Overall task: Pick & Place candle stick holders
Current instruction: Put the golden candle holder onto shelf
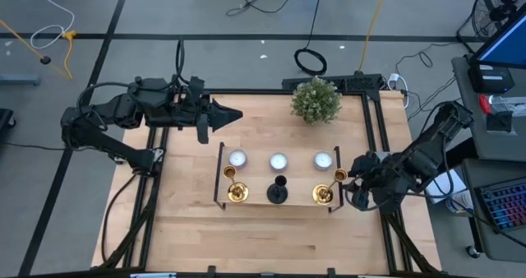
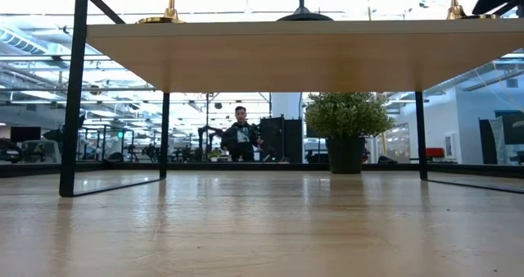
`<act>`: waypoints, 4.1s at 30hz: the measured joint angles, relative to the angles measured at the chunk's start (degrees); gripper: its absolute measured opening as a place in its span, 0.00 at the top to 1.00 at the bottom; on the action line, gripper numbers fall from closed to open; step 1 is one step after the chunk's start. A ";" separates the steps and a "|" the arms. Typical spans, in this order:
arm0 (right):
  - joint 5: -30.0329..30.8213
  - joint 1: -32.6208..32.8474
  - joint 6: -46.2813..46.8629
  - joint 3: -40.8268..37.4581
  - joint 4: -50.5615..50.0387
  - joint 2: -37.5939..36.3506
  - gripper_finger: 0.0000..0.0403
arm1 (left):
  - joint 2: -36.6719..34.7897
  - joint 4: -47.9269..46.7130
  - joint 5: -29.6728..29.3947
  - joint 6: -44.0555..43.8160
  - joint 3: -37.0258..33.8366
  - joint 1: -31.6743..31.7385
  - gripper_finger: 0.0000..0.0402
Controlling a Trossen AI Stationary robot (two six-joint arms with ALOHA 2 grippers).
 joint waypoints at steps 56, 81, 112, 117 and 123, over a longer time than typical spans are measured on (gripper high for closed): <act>10.61 -13.64 -21.18 -0.04 3.31 -7.54 1.00 | -0.46 3.44 -28.21 -2.48 0.00 -22.00 0.92; -22.31 -27.36 -38.36 -12.61 21.55 -11.73 1.00 | 2.82 -3.85 -46.98 -4.55 -0.02 -23.08 0.92; -20.60 -29.24 -39.88 -12.96 31.97 -15.41 1.00 | 2.80 -3.87 -46.53 -5.19 -0.02 -24.61 0.92; -20.55 -29.24 -39.95 -12.96 32.92 -15.39 1.00 | 2.80 -3.87 -46.53 -5.18 -0.02 -24.63 0.92; -19.02 -29.22 -40.34 -12.94 32.90 -15.40 1.00 | 2.78 -3.85 -46.56 -4.98 -0.02 -24.50 0.92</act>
